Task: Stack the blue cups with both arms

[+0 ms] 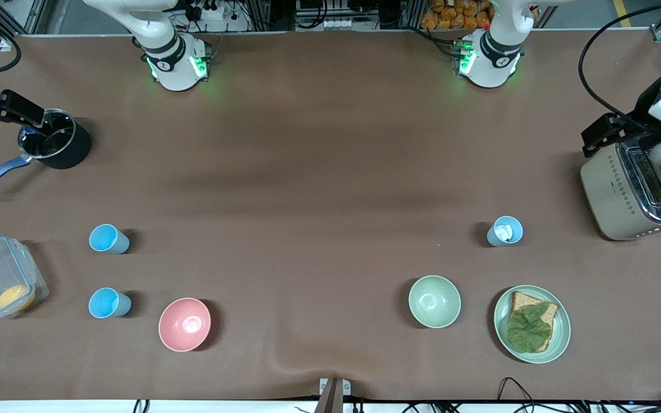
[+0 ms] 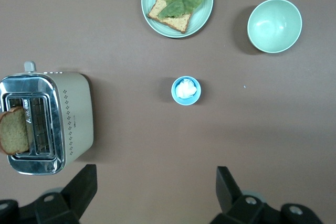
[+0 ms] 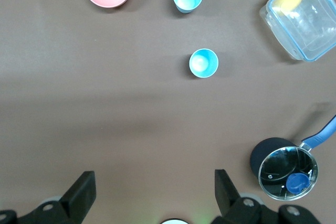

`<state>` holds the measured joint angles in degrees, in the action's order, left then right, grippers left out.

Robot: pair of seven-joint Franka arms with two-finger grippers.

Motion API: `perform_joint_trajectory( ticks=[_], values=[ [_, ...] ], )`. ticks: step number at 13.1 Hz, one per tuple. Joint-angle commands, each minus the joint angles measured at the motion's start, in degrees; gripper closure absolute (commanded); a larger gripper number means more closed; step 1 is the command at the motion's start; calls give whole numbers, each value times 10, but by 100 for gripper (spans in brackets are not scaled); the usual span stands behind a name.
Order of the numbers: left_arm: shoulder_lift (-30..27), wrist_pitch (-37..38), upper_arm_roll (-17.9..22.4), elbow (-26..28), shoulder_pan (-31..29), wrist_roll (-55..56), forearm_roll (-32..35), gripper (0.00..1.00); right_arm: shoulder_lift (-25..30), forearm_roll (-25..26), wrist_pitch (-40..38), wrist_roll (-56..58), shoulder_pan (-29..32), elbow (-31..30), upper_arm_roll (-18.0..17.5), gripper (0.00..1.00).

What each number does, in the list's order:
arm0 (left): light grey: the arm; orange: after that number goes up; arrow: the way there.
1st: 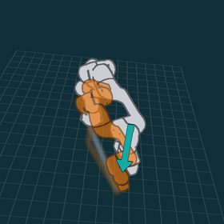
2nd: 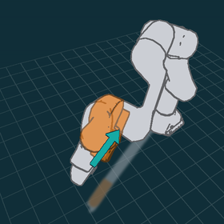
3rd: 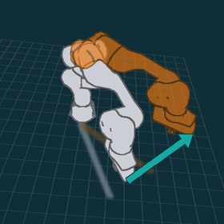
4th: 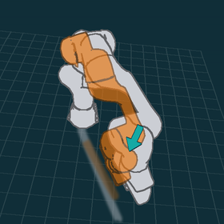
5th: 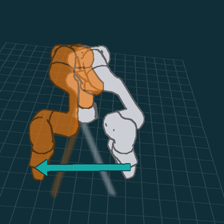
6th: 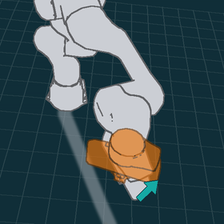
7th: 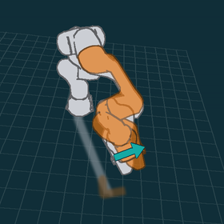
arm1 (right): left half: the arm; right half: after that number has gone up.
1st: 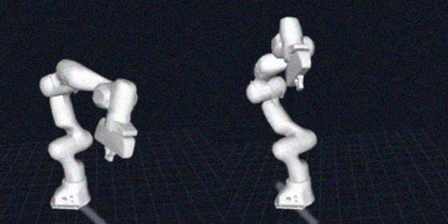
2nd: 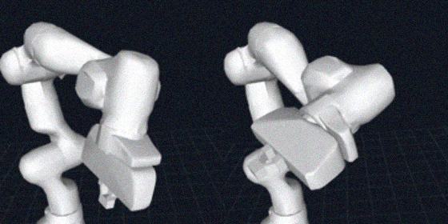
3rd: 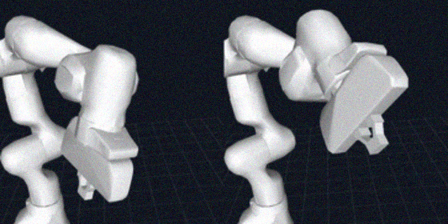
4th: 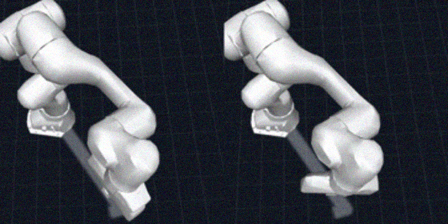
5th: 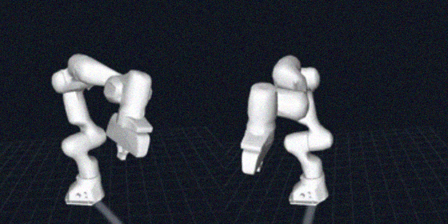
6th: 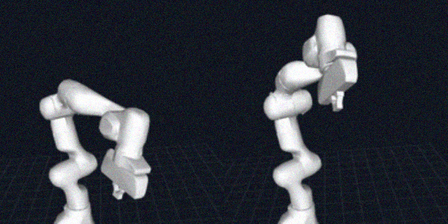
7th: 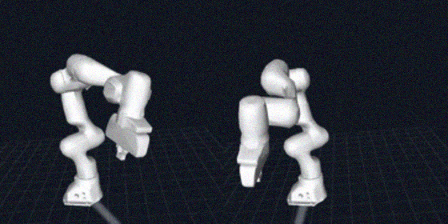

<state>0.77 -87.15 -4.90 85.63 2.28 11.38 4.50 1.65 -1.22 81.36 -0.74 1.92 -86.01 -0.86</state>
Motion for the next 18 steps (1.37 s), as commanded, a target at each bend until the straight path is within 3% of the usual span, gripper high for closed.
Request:
perform_joint_trajectory(
  ticks=[1,4,9,11,14,16,18],
  values=[
    [-17,21,1,14,-9,-17,-13,0,2,1,-9,35,4,3,-1,0],
    [-8,22,2,1,-8,-22,-8,0,2,1,-15,31,1,0,-2,0],
    [27,4,4,55,-9,-36,-34,0,-21,-1,-11,29,21,-24,-1,0],
    [19,-78,1,143,-31,-37,-34,0,-59,-1,-3,30,40,-27,-1,0],
    [10,-258,2,279,-35,-39,-29,0,-148,-1,54,36,87,-22,-1,0],
    [33,-367,2,333,-41,-39,-28,0,-210,8,135,52,102,-22,0,0],
    [76,-447,2,350,-46,-39,-27,0,-265,31,219,55,103,-23,0,0]
  ],
)
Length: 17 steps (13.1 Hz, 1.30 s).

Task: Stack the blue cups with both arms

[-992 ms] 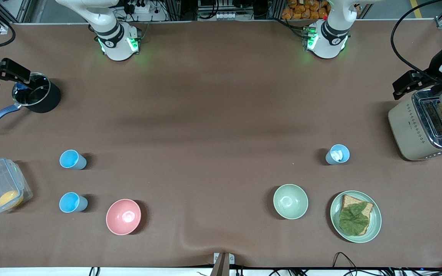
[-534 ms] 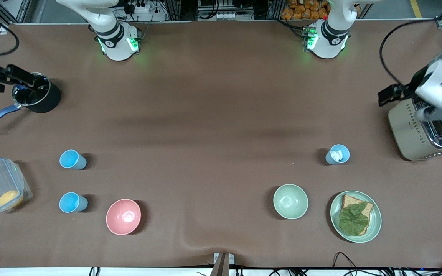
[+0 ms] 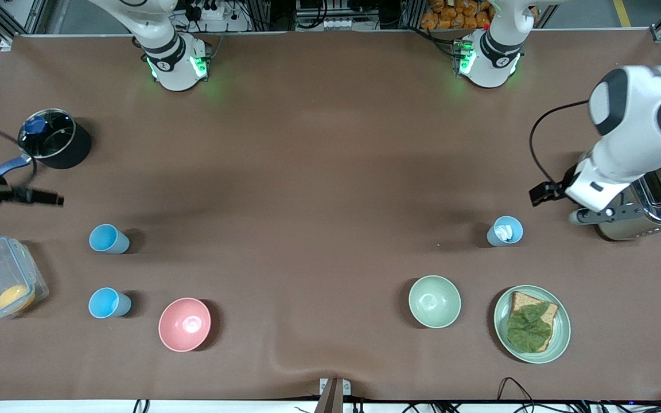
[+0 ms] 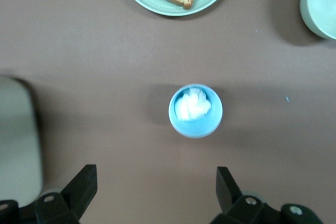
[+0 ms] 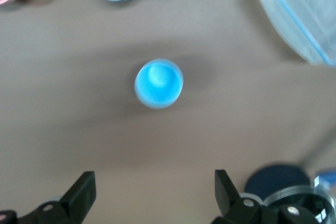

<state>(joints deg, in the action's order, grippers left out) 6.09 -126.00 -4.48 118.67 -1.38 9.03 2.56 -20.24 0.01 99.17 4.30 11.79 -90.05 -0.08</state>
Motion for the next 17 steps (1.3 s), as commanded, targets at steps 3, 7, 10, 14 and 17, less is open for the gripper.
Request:
perform_joint_trajectory(
  ticks=[3,7,10,14,17],
  values=[
    [70,-110,-3,20,-12,-15,-8,0,-102,15,98,4,9,15,-9,0],
    [124,-153,-3,18,-13,-16,-8,5,-132,14,174,23,19,-15,-9,0],
    [142,-158,-3,17,-13,-16,-8,27,-127,10,175,23,17,-49,-10,0],
    [161,-158,-4,10,-12,-15,-11,99,-129,10,183,24,18,-69,-10,0],
    [157,-157,-7,9,-5,-9,-13,100,-132,10,227,24,19,-95,-10,0]
  ],
)
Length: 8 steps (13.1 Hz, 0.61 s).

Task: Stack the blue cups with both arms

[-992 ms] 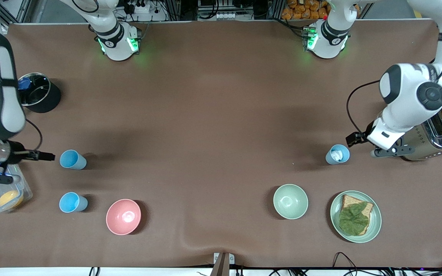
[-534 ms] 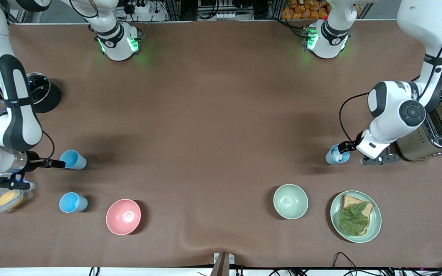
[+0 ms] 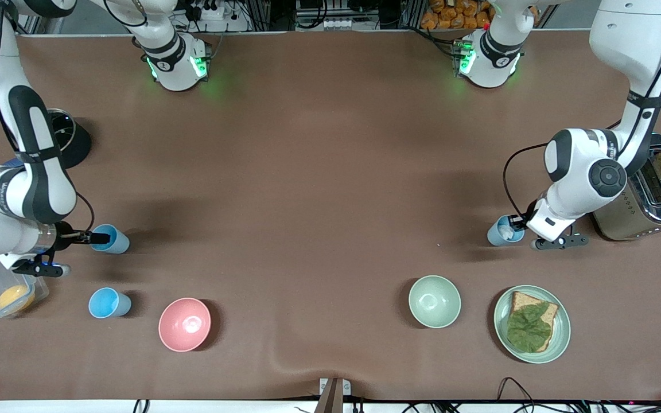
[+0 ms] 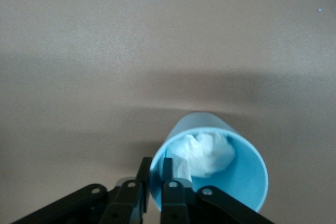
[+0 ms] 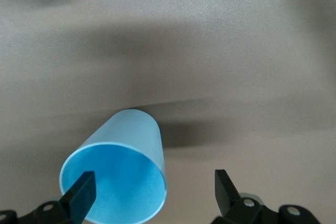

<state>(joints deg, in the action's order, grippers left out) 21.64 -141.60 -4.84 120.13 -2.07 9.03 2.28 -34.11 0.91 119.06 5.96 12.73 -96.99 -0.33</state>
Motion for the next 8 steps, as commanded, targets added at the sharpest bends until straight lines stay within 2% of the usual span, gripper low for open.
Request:
perform_joint_trajectory(
  ticks=[1,3,4,5,6,8],
  values=[
    [-7,5,-21,-7,0,-7,-10,100,7,1,35,7,9,-31,-7,0],
    [-26,8,-65,-7,0,29,-11,100,7,1,35,7,10,-32,-7,0],
    [-32,18,-100,-8,0,76,-11,100,7,1,35,7,10,-31,-7,0],
    [-32,28,-134,-9,0,139,-11,100,7,1,35,7,9,-31,-7,19],
    [-30,28,-167,-15,2,194,-11,100,8,1,36,12,9,-31,-7,46],
    [-19,28,-218,-27,20,287,-10,100,8,1,37,80,15,-31,-7,81]
  ],
)
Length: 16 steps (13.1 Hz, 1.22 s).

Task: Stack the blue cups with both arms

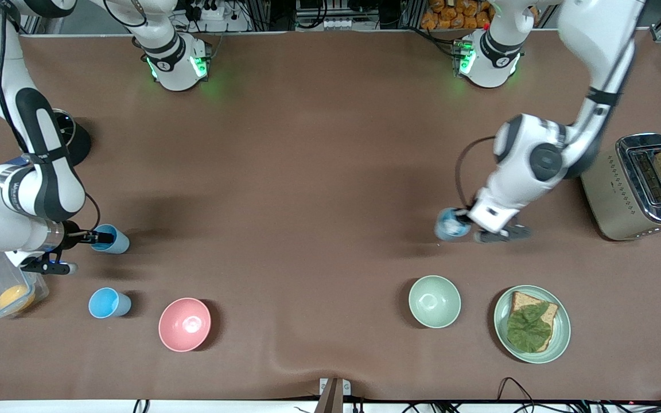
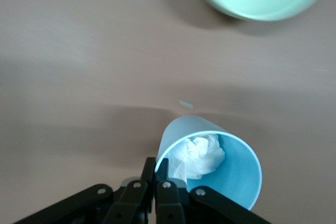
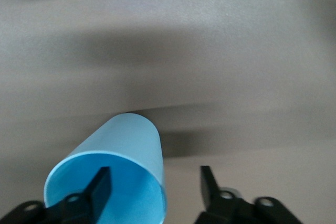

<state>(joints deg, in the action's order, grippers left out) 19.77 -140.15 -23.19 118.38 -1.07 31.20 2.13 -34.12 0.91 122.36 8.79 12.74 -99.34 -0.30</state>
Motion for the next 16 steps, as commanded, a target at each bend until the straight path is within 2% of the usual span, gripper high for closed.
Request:
perform_joint_trajectory(
  ticks=[1,2,7,10,12,13,14,16],
  values=[
    [8,14,-38,-14,37,104,-9,100,7,1,4,67,18,-7,-8,94],
    [16,14,-37,-18,75,154,-6,100,7,1,4,68,18,-8,-8,100],
    [87,-28,-33,-51,212,389,8,100,7,1,3,66,16,-4,-8,100],
    [123,-47,-27,-70,260,445,32,100,15,1,-12,58,10,-2,-8,100],
    [147,-51,-12,-98,285,509,87,100,24,0,-68,46,9,19,-14,100],
    [155,-51,-12,-105,285,524,109,65,27,-3,-115,33,6,40,-18,100],
    [156,-51,-12,-111,284,528,117,3,32,-14,-161,19,4,62,-25,100],
    [142,-50,-12,-114,281,527,120,0,41,-47,-236,4,-3,96,-27,100]
  ],
)
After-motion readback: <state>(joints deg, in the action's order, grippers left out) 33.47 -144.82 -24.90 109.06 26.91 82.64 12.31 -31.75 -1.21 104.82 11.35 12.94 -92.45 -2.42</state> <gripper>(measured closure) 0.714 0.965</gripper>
